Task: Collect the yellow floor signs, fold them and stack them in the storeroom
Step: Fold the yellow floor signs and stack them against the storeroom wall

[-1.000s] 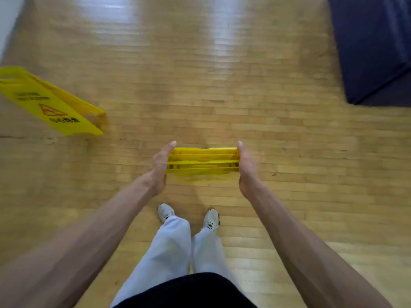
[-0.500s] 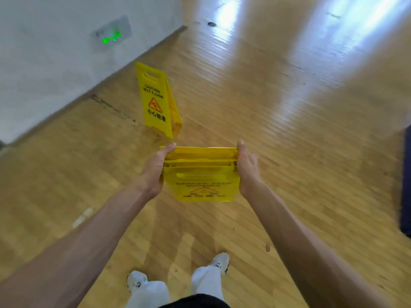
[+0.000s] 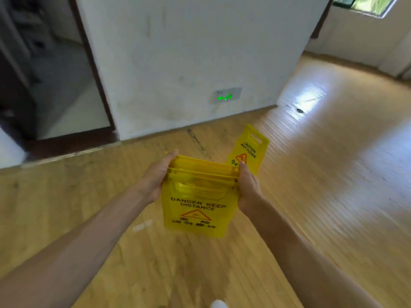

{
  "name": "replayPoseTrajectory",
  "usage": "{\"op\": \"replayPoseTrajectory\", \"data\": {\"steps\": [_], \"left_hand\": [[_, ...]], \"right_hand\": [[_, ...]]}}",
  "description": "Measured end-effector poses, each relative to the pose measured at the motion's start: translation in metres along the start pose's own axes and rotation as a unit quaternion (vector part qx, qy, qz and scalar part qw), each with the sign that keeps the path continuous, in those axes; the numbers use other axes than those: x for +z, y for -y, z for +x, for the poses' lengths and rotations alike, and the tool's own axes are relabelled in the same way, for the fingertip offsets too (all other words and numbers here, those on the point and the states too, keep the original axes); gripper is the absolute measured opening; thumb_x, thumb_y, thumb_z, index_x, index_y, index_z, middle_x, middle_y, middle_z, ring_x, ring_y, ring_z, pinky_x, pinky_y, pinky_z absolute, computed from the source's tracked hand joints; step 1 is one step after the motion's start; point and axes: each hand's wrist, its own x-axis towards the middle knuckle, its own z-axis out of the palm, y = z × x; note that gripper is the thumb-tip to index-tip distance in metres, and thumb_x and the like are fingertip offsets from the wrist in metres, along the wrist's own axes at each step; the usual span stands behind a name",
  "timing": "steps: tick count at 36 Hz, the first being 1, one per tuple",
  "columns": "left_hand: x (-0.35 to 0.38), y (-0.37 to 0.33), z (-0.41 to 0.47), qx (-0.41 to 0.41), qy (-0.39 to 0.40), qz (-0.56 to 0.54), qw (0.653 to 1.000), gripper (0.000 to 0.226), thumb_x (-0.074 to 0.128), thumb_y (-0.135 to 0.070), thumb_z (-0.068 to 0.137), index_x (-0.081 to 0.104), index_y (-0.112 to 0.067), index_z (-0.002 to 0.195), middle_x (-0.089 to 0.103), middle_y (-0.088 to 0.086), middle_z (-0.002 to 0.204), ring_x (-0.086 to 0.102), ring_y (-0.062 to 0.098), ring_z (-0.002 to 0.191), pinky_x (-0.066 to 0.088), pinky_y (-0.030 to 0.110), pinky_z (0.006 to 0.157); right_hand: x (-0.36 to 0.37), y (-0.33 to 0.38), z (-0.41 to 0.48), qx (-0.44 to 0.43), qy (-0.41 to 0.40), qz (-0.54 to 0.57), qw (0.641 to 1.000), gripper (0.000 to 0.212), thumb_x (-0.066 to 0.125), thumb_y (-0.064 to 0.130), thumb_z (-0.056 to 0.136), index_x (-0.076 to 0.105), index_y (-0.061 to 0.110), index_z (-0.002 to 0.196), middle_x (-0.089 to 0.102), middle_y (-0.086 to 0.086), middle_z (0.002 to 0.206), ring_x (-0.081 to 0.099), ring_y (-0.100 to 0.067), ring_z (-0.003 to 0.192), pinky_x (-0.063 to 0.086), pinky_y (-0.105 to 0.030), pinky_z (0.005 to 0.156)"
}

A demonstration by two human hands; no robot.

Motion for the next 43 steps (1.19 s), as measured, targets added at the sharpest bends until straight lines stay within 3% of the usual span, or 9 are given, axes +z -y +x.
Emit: {"op": "replayPoseTrajectory", "data": {"steps": [5,8,12,14,23,28,31,39,43], "left_hand": [[-0.084,-0.031,-0.006,-0.008,-0.103,-0.031,0.994,0.024,0.055,-0.039,0.092,0.061,-0.017,0.086,0.067,0.004,0.075,0.066,0.016,0.061,0.05,0.019,0.042],[-0.129,-0.042,-0.013,-0.022,-0.141,-0.065,0.988,0.025,0.054,-0.039,0.093,0.061,-0.016,0.086,0.071,0.005,0.073,0.064,0.02,0.073,0.05,0.031,0.06],[-0.191,-0.05,-0.014,-0.034,-0.195,-0.126,0.972,0.029,0.055,-0.041,0.092,0.064,-0.013,0.097,0.074,0.01,0.083,0.068,0.027,0.082,0.053,0.037,0.068],[-0.217,-0.057,-0.01,-0.032,-0.227,-0.14,0.963,0.026,0.054,-0.039,0.093,0.063,-0.014,0.091,0.074,0.007,0.07,0.067,0.025,0.074,0.051,0.036,0.064],[-0.321,-0.117,0.053,-0.014,-0.364,-0.138,0.921,0.025,0.051,-0.026,0.096,0.057,-0.016,0.074,0.064,-0.001,0.046,0.061,0.011,0.035,0.047,0.019,0.034],[-0.358,-0.149,0.098,-0.029,-0.405,-0.123,0.906,0.027,0.052,-0.027,0.096,0.055,-0.016,0.072,0.062,0.003,0.052,0.058,0.017,0.047,0.043,0.017,0.033],[-0.381,-0.163,0.12,-0.035,-0.426,-0.147,0.892,0.027,0.052,-0.026,0.095,0.053,-0.015,0.07,0.058,0.002,0.046,0.051,0.01,0.028,0.038,0.012,0.029],[-0.438,-0.201,0.18,-0.014,-0.439,-0.18,0.88,0.029,0.048,-0.021,0.095,0.05,-0.016,0.067,0.055,-0.002,0.037,0.05,0.008,0.025,0.036,0.011,0.029],[-0.477,-0.223,0.213,-0.008,-0.434,-0.208,0.877,0.029,0.049,-0.023,0.094,0.051,-0.017,0.066,0.057,0.001,0.047,0.053,0.01,0.031,0.041,0.013,0.032]], "right_hand": [[0.102,0.007,-0.013,-0.01,0.076,-0.056,0.995,0.061,0.052,0.057,0.087,0.055,0.017,0.132,0.059,-0.012,0.134,0.056,-0.034,0.122,0.041,-0.055,0.108],[0.159,0.005,-0.016,-0.016,0.138,-0.088,0.986,0.036,0.05,0.048,0.096,0.061,0.014,0.102,0.065,-0.013,0.111,0.062,-0.03,0.102,0.048,-0.052,0.102],[0.237,-0.008,-0.01,0.007,0.217,-0.132,0.967,0.056,0.054,0.062,0.084,0.064,0.014,0.111,0.066,-0.015,0.121,0.064,-0.035,0.108,0.048,-0.057,0.1],[0.273,-0.012,-0.006,0.026,0.246,-0.144,0.958,0.065,0.054,0.061,0.084,0.058,0.013,0.128,0.063,-0.014,0.129,0.06,-0.035,0.117,0.045,-0.057,0.105],[0.435,-0.011,0.036,0.089,0.346,-0.17,0.918,0.036,0.05,0.037,0.094,0.069,0.011,0.11,0.074,-0.016,0.107,0.069,-0.035,0.103,0.052,-0.057,0.094],[0.504,0.002,0.067,0.111,0.344,-0.182,0.914,0.034,0.05,0.033,0.094,0.07,0.01,0.109,0.075,-0.015,0.101,0.07,-0.034,0.099,0.055,-0.056,0.089],[0.545,0.007,0.078,0.123,0.365,-0.188,0.903,0.043,0.053,0.036,0.088,0.069,0.009,0.116,0.073,-0.018,0.113,0.068,-0.037,0.109,0.053,-0.06,0.09],[0.639,0.032,0.112,0.106,0.373,-0.213,0.897,0.057,0.063,0.057,0.063,0.056,0.027,0.111,0.059,-0.009,0.137,0.055,-0.033,0.126,0.036,-0.06,0.11],[0.698,0.049,0.131,0.084,0.37,-0.222,0.898,0.027,0.054,0.044,0.088,0.063,0.019,0.094,0.07,-0.012,0.112,0.065,-0.034,0.11,0.047,-0.053,0.102]]}}
